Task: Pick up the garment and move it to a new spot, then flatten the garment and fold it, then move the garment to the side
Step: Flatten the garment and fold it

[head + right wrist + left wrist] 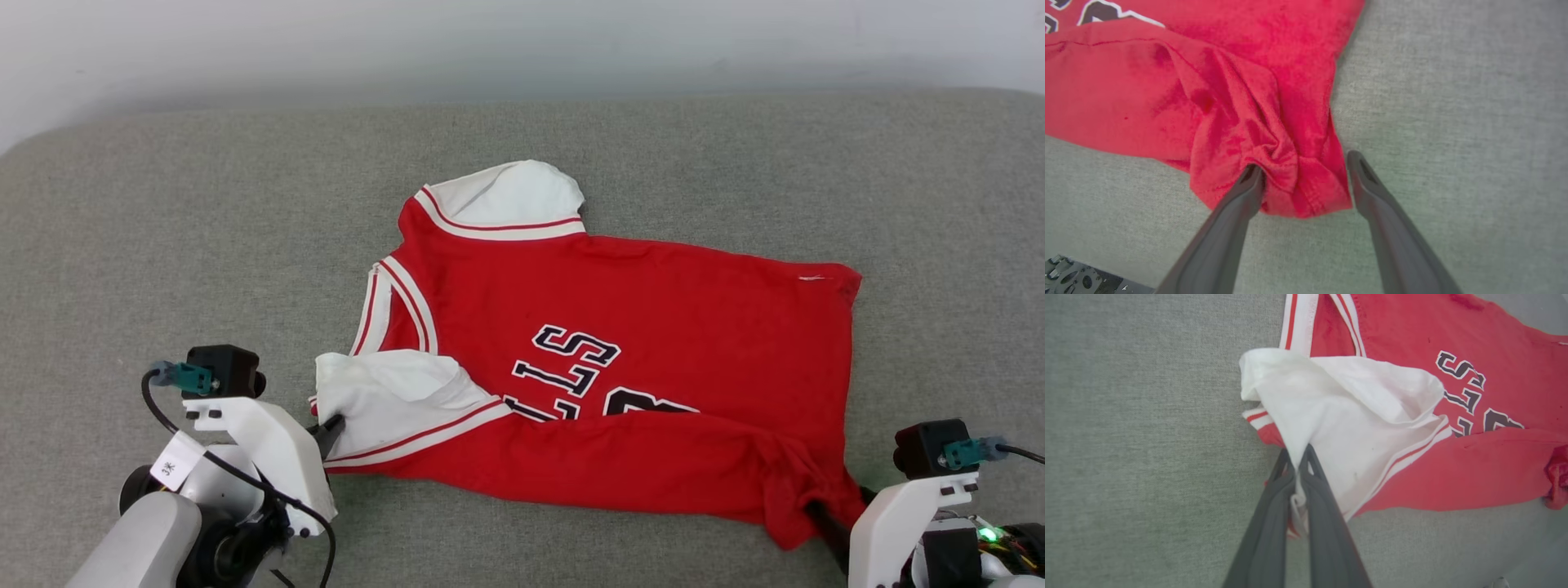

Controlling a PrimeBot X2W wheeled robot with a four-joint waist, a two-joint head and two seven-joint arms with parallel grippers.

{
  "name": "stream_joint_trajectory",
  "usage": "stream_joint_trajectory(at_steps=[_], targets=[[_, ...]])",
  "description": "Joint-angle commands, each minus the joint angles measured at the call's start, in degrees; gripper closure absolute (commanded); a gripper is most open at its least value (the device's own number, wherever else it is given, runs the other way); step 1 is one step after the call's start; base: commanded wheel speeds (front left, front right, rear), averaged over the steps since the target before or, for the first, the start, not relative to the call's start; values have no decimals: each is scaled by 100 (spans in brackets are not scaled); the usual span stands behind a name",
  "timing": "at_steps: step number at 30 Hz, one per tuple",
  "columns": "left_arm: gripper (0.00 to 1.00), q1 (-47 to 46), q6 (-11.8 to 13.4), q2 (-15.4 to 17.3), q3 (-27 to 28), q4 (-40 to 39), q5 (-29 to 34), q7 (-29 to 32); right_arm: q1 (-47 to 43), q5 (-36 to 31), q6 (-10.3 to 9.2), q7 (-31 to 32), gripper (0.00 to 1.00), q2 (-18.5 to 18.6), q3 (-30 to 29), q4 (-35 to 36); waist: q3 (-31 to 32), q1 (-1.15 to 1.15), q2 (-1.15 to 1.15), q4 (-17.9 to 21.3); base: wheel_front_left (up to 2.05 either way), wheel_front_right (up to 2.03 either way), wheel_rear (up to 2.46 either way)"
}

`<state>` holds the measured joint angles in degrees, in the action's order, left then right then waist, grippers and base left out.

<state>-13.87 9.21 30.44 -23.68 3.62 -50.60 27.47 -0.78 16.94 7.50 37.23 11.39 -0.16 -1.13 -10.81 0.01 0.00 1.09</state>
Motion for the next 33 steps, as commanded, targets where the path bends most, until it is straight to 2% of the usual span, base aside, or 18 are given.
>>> stream_joint_trajectory(at_steps=[1, 5, 6, 7, 8, 15, 21, 25, 33], targets=[[100, -66, -18, -9, 4, 2, 26, -50, 93, 7, -3, -49, 0, -60, -15, -120, -67, -1, 0, -29, 0, 0, 0], [100, -99, -62, -42, 12, 85, 40, -147, 153, 70, -4, 135, 0, -125, 19, -679, -97, -1, 0, -66, 0, 0, 0], [100, -104, -80, -51, 12, 112, 44, -170, 146, 119, -4, 219, 18, -142, 60, -787, -90, -1, 0, -74, 0, 0, 0], [100, -106, -98, -59, 12, 142, 46, -196, 146, 188, -4, 293, 65, -171, 91, -855, -80, -1, 0, -80, 0, 0, 0], [100, -94, -99, -68, 13, 175, 46, -222, 169, 226, -3, 329, 100, -178, 113, -884, -55, -1, 0, -82, 0, 0, 0], [100, 58, -130, -134, 83, 301, 81, -601, 371, 328, -8, 242, 100, 51, 36, -671, 149, -1, 0, -65, 0, 0, 0], [100, 321, -131, -172, 108, 355, -45, -688, 333, 408, -6, 247, 100, 181, 96, -536, 420, -1, 0, -64, 0, 0, 0], [100, 647, -39, -105, 118, 253, -94, -701, 177, 438, -6, 355, 100, 276, 184, -518, 695, -1, 0, -54, 0, 0, 0], [100, 1587, 367, -13, 236, -106, -272, -708, -264, 537, -6, 496, 100, 442, 337, -306, 1186, -1, 0, -120, 0, 0, 0]])
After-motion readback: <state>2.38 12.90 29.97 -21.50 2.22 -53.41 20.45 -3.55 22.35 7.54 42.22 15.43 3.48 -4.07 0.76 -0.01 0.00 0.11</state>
